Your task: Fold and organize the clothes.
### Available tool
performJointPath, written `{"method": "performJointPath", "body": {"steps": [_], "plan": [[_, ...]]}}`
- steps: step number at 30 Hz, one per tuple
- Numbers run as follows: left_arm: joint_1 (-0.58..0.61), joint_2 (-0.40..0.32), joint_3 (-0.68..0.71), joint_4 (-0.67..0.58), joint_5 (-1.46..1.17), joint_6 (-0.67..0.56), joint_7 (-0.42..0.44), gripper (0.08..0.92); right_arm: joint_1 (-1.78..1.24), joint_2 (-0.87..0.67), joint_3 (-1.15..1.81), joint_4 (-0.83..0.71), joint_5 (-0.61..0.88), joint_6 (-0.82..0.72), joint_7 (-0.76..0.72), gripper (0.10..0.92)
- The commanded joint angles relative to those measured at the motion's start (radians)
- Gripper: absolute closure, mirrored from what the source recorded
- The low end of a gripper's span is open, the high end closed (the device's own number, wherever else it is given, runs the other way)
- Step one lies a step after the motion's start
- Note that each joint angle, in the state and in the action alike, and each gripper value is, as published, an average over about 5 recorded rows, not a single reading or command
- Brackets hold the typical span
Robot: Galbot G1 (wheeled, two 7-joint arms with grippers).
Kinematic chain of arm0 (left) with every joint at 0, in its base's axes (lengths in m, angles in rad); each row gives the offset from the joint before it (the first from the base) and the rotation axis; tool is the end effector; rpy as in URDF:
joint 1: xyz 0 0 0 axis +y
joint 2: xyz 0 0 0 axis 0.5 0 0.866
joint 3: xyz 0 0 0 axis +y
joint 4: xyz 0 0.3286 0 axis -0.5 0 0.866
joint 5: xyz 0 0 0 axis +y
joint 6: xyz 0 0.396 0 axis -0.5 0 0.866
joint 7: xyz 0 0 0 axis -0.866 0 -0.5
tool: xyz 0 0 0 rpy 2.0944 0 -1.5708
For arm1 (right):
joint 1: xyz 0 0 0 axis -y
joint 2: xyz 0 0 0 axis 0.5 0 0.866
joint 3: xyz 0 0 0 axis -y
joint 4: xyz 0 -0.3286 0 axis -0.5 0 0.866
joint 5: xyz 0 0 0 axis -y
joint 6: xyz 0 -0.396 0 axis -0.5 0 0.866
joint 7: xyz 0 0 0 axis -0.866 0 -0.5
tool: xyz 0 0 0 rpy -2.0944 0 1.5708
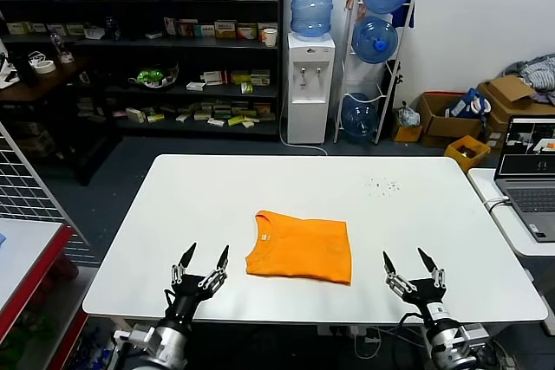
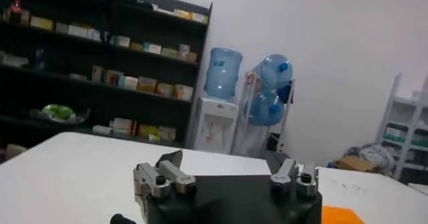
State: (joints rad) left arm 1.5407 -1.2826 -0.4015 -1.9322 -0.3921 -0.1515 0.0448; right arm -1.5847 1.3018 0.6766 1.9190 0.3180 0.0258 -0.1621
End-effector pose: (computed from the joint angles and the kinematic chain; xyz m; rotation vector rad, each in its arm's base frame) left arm 0.2321 0.0104 -0.3447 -0.3509 -3.0718 0.2984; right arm 0.2282 -0.1061 -0.3356 0.1706 -3.0026 -0.0292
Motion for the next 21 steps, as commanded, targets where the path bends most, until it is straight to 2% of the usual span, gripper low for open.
{"method": "performJointPath", "body": {"steps": [1, 21], "plan": [[0.146, -0.051, -0.095, -0.061, 0.103, -0.097, 0.104, 0.177, -0.033, 0.057, 0.032, 0.001, -0.062, 0.068, -0.022, 0.203], [0.155, -0.092, -0.112, -0.063, 0.085, -0.099, 0.094, 0.177, -0.044, 0.107, 0.048, 0.014, -0.107, 0.066, -0.048, 0.203]]}}
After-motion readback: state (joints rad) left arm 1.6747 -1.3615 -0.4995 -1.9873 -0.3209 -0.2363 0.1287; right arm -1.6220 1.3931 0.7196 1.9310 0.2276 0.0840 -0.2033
